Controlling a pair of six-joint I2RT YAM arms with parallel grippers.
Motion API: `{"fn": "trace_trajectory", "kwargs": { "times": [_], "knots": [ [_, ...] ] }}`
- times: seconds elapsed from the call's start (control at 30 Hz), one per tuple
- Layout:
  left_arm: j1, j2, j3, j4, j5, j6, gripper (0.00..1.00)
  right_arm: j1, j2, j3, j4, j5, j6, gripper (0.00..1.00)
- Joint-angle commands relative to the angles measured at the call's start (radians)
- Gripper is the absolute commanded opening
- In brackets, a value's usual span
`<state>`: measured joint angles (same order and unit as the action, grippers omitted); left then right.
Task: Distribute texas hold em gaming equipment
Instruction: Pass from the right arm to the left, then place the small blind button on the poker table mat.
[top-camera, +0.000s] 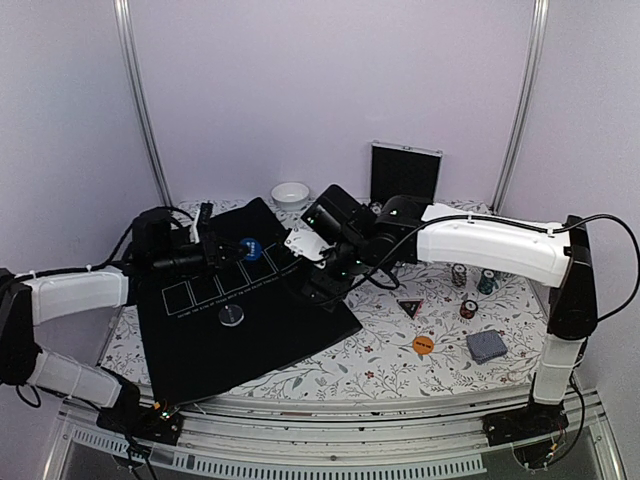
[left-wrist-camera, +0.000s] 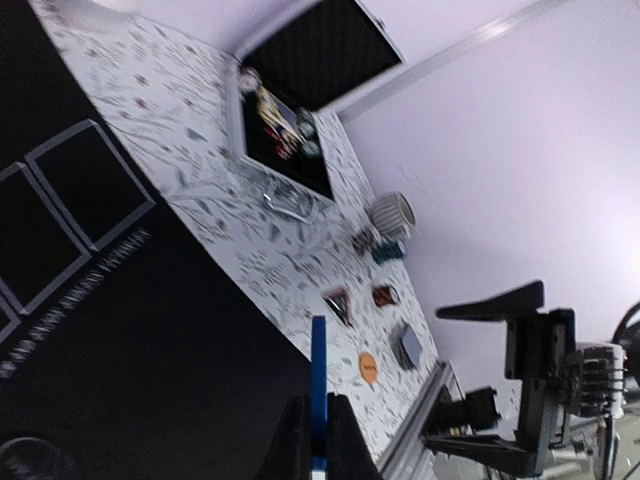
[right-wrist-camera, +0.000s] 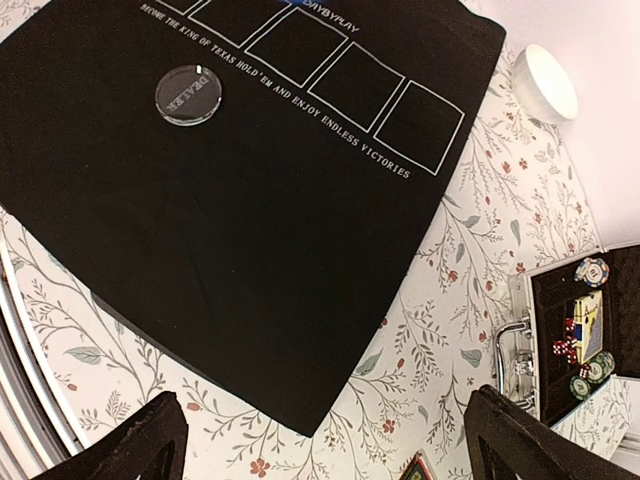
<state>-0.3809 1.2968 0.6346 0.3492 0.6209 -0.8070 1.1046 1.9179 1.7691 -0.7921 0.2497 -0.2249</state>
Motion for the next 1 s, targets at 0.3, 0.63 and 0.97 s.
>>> {"fn": "trace_trajectory", "kwargs": {
  "times": [0.3,0.63,0.97],
  "knots": [
    [0.814,-0.085,-0.269,-0.12,-0.049,0.054,0.0,-0.082,-0.2,-0.225,0.15,0.031,0.071,0.99],
    [0.889,0.035,-0.268,-0.093,-0.069,0.036,0.0,-0.108,-0.248,-0.323,0.204,0.024,0.077,0.99],
    [0.889,0.062,-0.308,-0.097,-0.138,0.048,0.0,-0.119,-0.255,-0.333,0.212,0.024,0.061,0.99]
  ]
}}
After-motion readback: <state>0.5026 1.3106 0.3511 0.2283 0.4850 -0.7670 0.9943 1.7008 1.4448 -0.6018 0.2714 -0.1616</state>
